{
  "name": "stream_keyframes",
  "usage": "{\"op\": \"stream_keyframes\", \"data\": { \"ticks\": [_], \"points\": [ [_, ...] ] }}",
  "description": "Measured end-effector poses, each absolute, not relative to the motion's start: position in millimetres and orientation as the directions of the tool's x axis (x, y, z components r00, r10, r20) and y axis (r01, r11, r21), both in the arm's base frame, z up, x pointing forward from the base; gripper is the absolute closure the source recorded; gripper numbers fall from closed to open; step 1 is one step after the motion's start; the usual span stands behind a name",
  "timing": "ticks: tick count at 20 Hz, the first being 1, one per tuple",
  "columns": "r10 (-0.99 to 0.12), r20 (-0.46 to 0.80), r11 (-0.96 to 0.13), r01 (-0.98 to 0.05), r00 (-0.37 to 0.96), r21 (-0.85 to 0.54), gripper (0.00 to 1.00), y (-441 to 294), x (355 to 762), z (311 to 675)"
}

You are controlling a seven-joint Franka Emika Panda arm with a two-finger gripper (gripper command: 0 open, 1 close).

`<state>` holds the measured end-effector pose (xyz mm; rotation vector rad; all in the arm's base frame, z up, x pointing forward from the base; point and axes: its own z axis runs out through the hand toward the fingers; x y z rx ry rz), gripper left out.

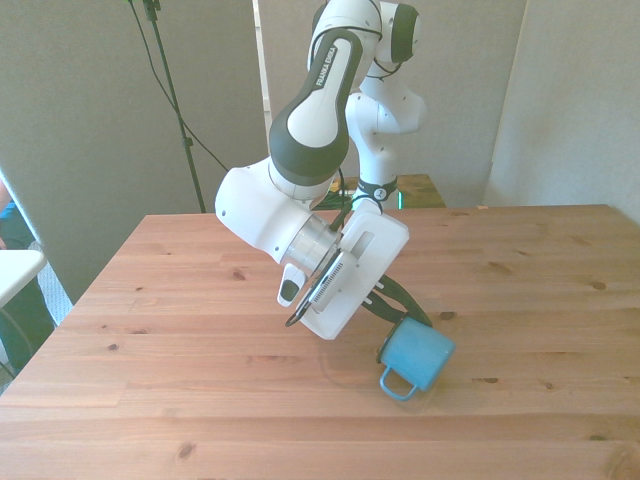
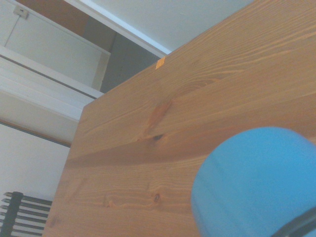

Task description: Flip the mug upright

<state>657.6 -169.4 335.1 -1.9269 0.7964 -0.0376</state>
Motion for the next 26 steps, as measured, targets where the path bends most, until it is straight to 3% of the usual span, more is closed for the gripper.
{"op": "stream_keyframes", "data": {
  "ticks": [5,11,19,26],
  "points": [
    [-0.538,-0.293,-0.281,-0.496,0.790,-0.821,1.00,-169.5,656.4,344.7],
    [-0.554,-0.214,-0.363,-0.465,0.804,-0.807,1.00,-155.7,657.9,389.6],
    [-0.673,-0.040,-0.587,-0.567,0.739,-0.578,1.00,-112.3,673.4,422.7],
    [-0.699,0.080,-0.687,-0.636,0.711,-0.350,1.00,-91.2,674.2,407.7]
  ]
}}
